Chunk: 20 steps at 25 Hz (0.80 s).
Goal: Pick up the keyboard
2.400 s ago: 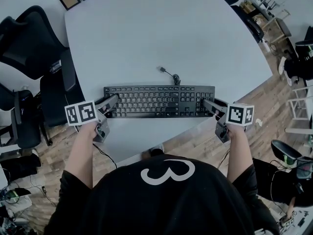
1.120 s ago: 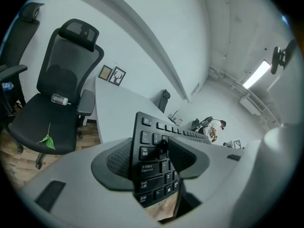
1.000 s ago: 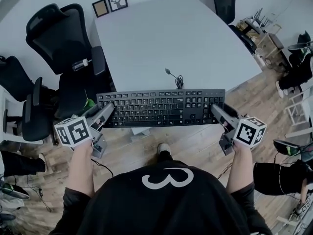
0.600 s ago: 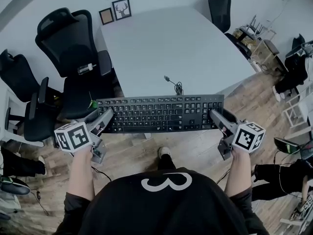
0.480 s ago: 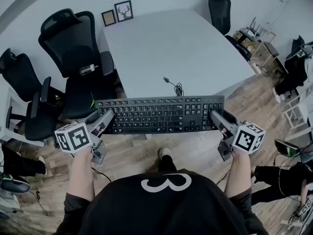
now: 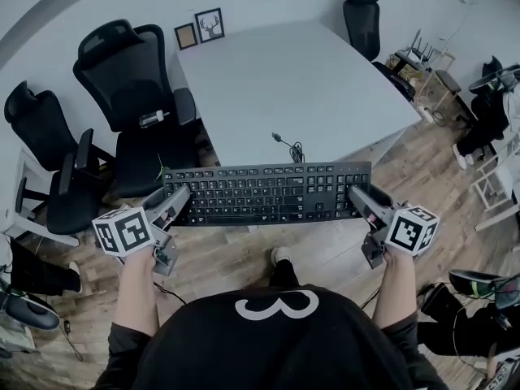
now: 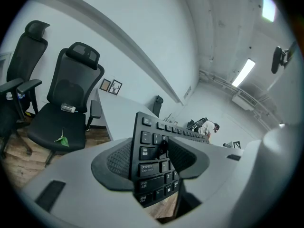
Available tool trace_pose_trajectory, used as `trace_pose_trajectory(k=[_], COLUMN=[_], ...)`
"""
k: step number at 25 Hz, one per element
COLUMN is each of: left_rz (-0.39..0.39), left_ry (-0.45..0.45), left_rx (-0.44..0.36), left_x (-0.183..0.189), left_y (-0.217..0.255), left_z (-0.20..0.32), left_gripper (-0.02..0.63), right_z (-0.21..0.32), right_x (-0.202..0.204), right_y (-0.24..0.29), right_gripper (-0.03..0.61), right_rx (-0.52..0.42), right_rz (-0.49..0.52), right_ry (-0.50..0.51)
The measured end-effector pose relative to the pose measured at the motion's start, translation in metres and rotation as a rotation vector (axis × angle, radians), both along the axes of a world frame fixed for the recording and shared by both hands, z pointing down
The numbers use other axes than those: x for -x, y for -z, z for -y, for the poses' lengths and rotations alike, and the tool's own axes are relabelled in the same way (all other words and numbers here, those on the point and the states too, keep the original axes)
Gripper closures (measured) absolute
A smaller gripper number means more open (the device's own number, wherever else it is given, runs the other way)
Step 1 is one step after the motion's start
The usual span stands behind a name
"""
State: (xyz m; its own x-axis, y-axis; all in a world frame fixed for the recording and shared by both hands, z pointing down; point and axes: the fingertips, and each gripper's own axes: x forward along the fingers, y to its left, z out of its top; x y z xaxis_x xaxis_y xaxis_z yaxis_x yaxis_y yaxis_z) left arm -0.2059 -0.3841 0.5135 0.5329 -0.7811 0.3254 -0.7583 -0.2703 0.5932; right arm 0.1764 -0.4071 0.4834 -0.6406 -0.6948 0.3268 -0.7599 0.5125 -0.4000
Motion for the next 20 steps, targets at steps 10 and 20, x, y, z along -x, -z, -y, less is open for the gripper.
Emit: trace_pose_trajectory(k=[10,20], left_rz=[0.012,-0.003], left_ry=[0.001,0.011], left_rx=[-0.042,-0.029], left_x=[0.012,0.028], left_y=[0.005,0.007], left_z=[-0.043,-0.054], left_gripper=[0.383,0.383], right_z=[-0.045,-0.052], right_x=[0.011,0.028], right_y=[0.001,0.007], right_gripper=[0.38,0.382], right_rx=[-0.04,-0.022], right_rz=[0.018,0.007], right_ry=[0.001,0.018])
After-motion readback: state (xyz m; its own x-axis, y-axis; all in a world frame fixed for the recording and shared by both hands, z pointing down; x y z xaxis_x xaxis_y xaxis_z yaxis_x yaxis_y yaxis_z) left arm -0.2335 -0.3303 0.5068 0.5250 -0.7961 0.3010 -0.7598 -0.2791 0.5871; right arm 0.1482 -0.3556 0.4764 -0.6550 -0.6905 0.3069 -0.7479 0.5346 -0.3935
